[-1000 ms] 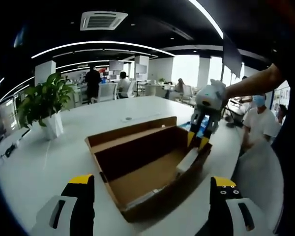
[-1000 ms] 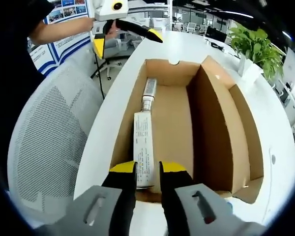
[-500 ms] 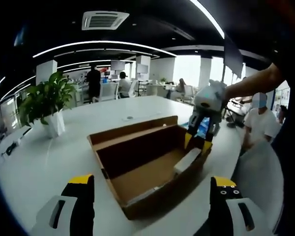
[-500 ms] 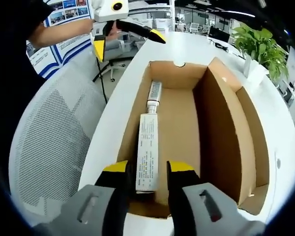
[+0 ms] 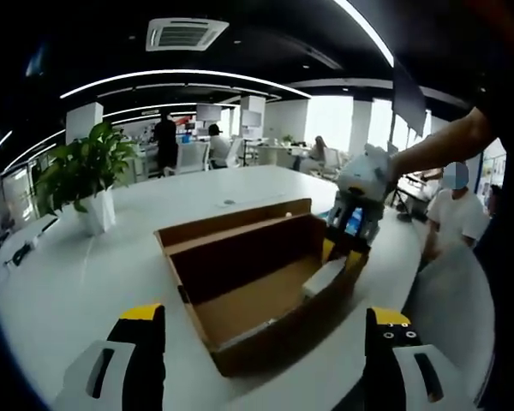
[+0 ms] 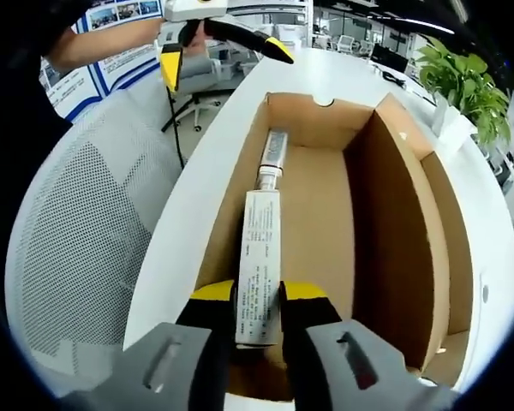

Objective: Operate the shoe box by opening the lid, removing the specified soft item, and placing it in the target area until the item is outside and the box remains undamaged.

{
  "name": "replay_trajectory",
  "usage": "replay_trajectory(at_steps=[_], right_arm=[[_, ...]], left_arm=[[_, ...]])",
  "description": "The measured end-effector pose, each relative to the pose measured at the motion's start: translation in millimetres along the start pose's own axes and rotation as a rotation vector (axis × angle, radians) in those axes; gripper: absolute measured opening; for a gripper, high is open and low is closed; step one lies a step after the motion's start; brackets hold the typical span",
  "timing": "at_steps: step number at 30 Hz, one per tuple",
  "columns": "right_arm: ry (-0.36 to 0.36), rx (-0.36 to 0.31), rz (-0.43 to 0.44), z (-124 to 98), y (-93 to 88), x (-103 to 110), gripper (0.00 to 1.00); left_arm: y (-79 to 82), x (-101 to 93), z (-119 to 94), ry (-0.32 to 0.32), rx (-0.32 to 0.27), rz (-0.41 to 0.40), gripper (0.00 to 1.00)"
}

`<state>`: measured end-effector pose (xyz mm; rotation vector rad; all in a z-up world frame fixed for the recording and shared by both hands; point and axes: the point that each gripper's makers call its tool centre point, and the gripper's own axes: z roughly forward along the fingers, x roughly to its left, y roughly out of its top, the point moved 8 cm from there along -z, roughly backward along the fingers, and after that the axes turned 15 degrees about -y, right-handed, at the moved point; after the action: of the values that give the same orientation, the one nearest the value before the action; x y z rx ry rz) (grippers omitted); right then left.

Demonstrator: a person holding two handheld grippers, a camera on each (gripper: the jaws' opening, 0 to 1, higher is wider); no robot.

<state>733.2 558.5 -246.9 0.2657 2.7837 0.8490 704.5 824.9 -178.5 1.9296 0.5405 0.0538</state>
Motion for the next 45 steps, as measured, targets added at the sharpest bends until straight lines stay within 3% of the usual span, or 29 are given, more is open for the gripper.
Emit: replay_trajectory(at_steps=[15,31,45], right_arm=[[-0.034,-0.032,0.038,-17.8,11.3,-3.1,0.16],[-0.068,-0.081,0.023,-53.6,33.5,-11.9,0.16],[-0.102,-0.122,-0.021,-103.2,41.3,-20.9,0.16]], left_arm=[[4.2,0.9,-2.0,0.0,-0.024,0.012,0.99],[11.3,-5.6,-2.8,-0.001,-0.039,0.025,1.0],[20.9,-15.6,0.7,-0.008,-0.047,0.033,1.0]])
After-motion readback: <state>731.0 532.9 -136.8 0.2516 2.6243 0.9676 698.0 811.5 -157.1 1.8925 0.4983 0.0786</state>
